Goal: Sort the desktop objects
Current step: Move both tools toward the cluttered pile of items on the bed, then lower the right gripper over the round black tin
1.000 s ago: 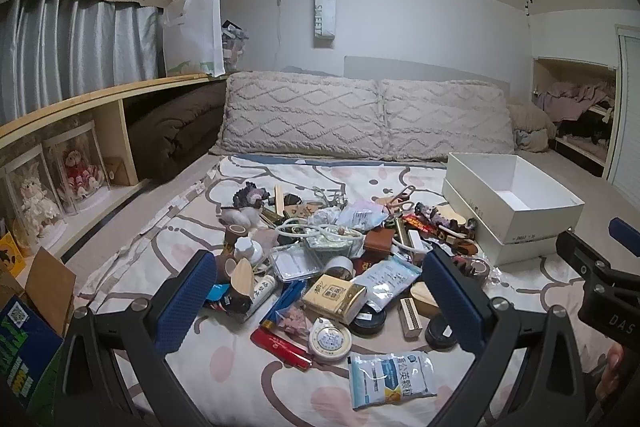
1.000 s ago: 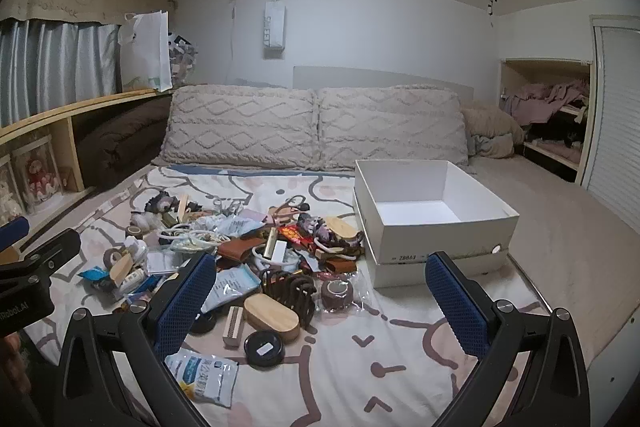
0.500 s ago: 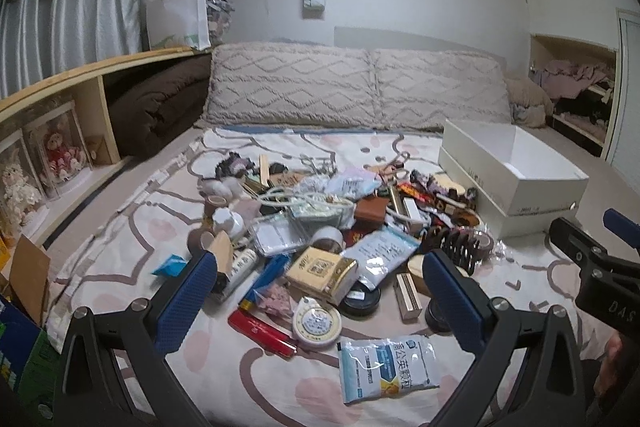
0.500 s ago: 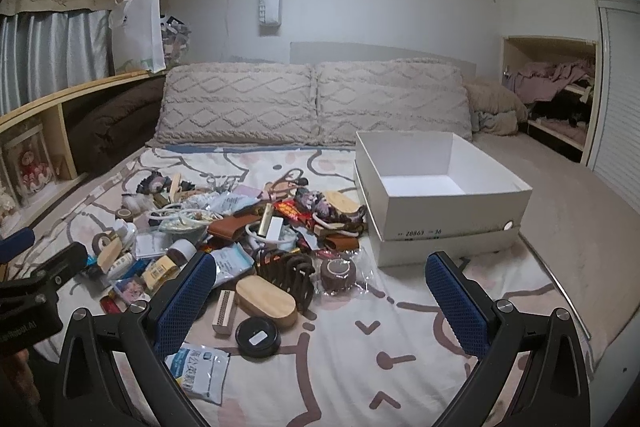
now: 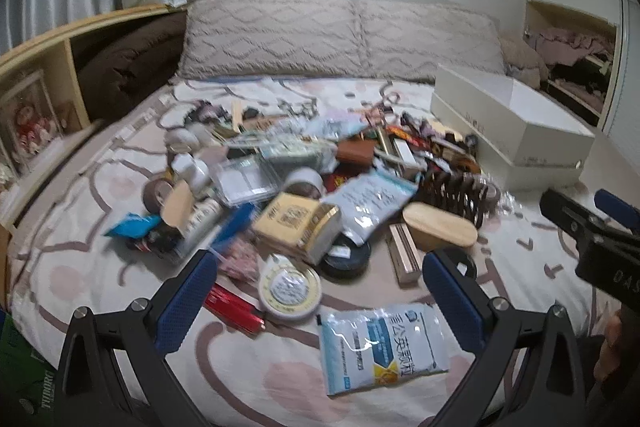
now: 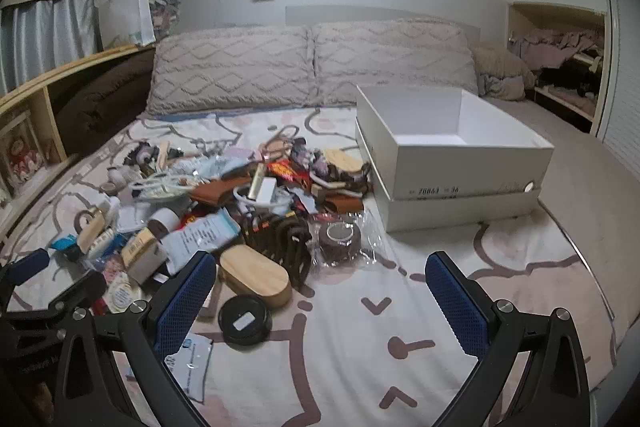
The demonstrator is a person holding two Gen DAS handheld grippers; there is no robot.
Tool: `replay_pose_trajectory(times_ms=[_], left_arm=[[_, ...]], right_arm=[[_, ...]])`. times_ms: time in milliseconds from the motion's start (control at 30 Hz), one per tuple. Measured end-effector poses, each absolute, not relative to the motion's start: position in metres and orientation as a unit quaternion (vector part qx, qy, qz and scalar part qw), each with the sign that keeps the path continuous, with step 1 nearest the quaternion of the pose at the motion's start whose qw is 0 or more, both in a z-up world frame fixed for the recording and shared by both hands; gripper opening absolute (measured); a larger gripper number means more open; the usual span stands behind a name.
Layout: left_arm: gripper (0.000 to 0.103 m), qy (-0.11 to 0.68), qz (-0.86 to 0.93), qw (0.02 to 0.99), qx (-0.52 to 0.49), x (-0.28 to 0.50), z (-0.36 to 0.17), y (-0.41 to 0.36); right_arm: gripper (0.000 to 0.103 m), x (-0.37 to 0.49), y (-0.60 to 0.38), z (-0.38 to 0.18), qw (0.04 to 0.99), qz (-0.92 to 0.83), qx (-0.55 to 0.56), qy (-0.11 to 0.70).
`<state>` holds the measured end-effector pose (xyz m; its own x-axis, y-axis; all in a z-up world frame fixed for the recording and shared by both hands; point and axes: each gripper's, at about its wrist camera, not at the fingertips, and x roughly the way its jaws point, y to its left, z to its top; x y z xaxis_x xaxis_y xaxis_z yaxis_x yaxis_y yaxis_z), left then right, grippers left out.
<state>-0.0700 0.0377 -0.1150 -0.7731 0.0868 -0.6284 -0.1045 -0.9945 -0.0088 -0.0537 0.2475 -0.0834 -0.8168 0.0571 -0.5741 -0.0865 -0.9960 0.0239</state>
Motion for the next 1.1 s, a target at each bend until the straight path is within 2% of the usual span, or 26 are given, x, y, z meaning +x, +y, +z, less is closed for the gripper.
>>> replay_pose_trajectory(times_ms=[400, 667, 800, 967, 1100], left_arm=[[0.103, 0.047, 0.916, 0.071, -0.393, -0.080, -0.166, 0.066], [0.103, 0.003, 0.898, 0.096, -0.429, -0.085, -0.183, 0.067], [0.103, 0.010, 0.890, 0.094, -0.446, -0.085, -0.191, 0.071], [0.103, 0.030, 0.895, 0.096, -0.435, -0.077, -0.195, 0.076], [0.103, 0.030, 0.898, 0.099, -0.428, -0.072, -0.196, 0.074]], right_arm=[[0.103, -0.076, 0.249, -0.122, 0.039, 0.932, -0.359, 0.021], [0.103, -0.088, 0.253, -0.143, 0.023, 0.914, -0.401, 0.056], [0.103, -0.094, 0.250, -0.154, 0.008, 0.904, -0.423, 0.070], [0.103, -0.103, 0.242, -0.161, -0.019, 0.891, -0.449, 0.058], [0.103, -0.112, 0.229, -0.164, -0.037, 0.886, -0.462, 0.008]])
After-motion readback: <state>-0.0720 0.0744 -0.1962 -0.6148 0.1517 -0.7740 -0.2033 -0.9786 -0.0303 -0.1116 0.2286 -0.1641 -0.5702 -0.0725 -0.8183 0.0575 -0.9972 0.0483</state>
